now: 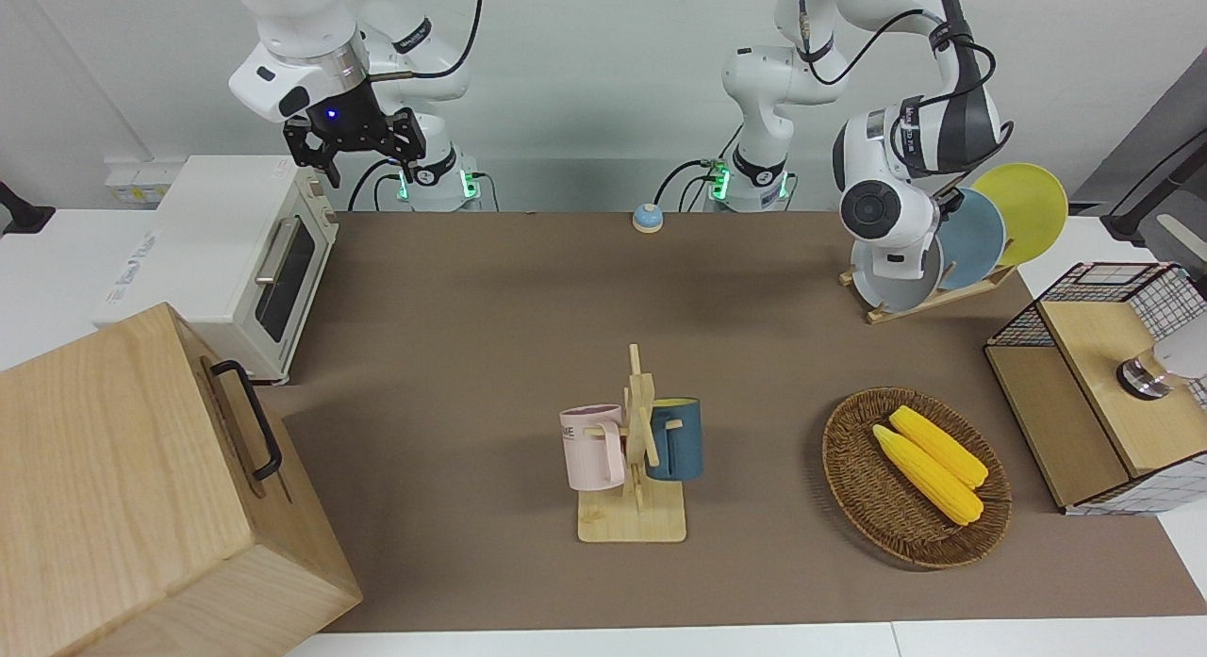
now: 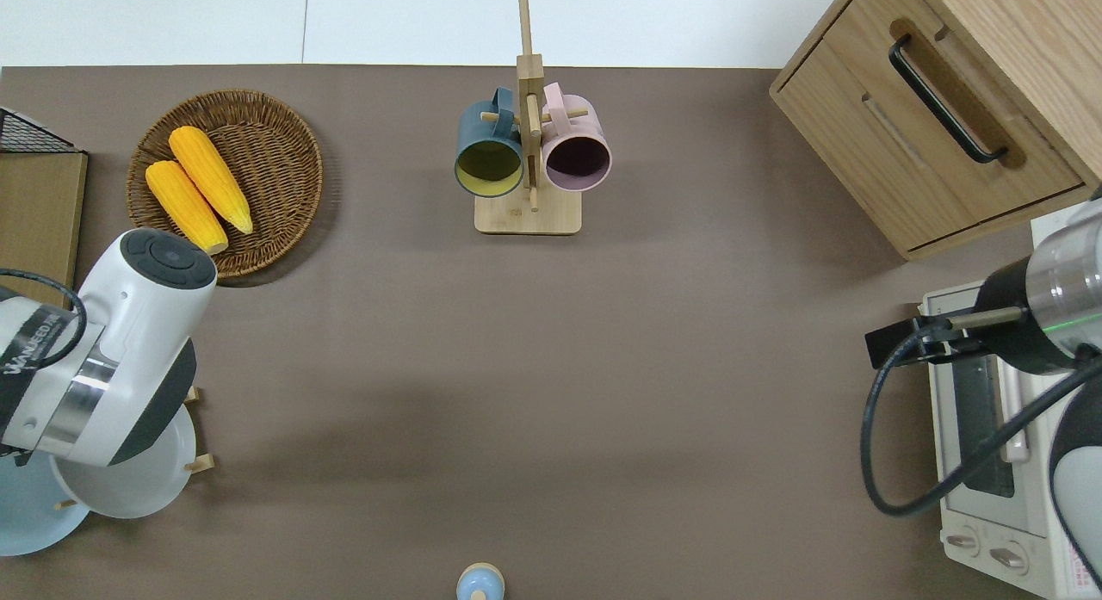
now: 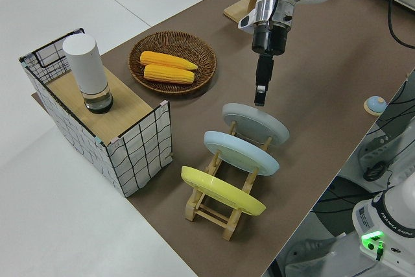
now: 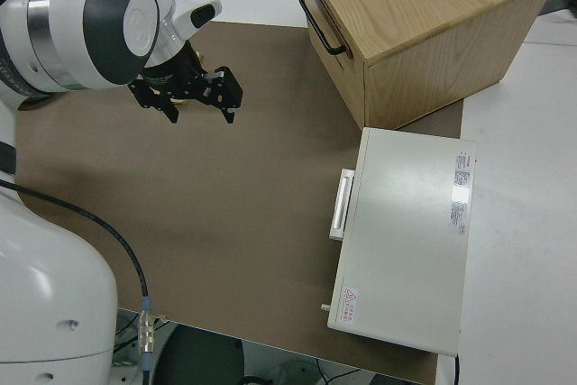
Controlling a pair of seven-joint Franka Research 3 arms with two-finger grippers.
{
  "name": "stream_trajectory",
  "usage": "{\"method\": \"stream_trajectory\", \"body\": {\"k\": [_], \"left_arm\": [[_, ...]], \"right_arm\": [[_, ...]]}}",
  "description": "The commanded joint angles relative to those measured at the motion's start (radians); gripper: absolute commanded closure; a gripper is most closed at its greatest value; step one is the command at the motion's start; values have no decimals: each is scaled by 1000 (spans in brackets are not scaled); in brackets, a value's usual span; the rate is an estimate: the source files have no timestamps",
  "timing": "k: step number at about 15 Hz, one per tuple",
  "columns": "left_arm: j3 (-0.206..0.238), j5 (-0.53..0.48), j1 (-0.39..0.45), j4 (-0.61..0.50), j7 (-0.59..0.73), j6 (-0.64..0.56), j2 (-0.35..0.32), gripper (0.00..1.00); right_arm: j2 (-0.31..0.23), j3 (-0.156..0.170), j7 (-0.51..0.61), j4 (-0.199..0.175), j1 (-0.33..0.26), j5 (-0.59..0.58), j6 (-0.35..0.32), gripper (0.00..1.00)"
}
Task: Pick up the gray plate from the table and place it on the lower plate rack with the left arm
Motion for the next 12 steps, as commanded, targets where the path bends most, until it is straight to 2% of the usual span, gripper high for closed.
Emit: {"method": "stream_trajectory", "body": {"k": [1,4,8,10,12], "left_arm": [[0,-93,-13,30,1,4,-10,61],[-10,-224,-12,96,-1,58,-14,32],[-12,-417,-12,127,1,186,-33,19],[-32,-459,-12,127,12,274,-45,15],[-50,-488,-12,127,86,319,-53,9]], "right_arm": [[-5,7,-3,6,-15,4,-15,13],[-5,7,-3,6,-13,4,-15,13],[-5,7,-3,6,-15,4,-15,11],[-5,7,-3,6,-15,4,-15,11],[-5,7,-3,6,-13,4,-15,11]]}}
